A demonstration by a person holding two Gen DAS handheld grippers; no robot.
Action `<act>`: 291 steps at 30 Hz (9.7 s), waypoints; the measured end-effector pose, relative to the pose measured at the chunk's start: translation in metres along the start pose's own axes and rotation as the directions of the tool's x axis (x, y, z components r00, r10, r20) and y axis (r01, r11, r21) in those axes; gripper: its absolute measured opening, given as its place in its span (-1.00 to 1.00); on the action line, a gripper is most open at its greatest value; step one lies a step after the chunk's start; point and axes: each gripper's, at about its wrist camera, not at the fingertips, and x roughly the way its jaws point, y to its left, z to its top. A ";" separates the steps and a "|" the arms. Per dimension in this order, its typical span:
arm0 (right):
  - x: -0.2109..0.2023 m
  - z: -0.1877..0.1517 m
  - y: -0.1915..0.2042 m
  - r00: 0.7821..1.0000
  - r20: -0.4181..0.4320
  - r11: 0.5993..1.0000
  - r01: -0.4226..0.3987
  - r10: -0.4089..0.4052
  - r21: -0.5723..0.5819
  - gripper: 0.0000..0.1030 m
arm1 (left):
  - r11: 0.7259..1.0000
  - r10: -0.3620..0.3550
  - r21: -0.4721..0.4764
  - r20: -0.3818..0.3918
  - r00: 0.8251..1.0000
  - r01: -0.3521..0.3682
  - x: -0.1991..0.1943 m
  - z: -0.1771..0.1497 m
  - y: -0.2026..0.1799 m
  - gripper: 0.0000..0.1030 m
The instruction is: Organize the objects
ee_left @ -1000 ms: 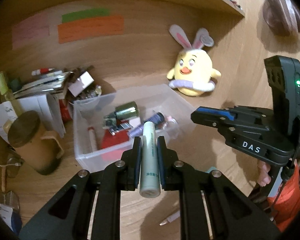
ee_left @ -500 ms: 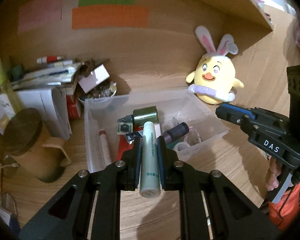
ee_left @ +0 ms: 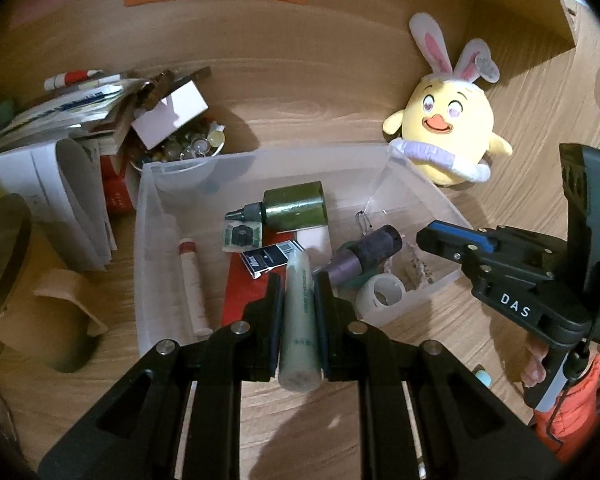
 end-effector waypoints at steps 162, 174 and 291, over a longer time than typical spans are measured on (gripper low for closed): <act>-0.005 0.018 0.040 0.998 0.063 0.999 -0.003 0.006 -0.054 0.39 | 0.992 0.078 -0.110 0.112 0.991 -0.065 -0.033 -0.011 0.016 -0.80; 0.027 0.018 0.045 1.000 0.005 0.995 0.020 -0.019 -0.096 0.39 | 0.990 0.057 -0.132 0.057 0.997 -0.049 -0.008 -0.007 0.022 -0.80; -0.065 -0.044 0.036 0.990 0.133 0.998 -0.029 0.035 -0.048 0.96 | 0.993 0.114 -0.060 0.155 0.981 -0.105 -0.058 -0.052 -0.006 0.88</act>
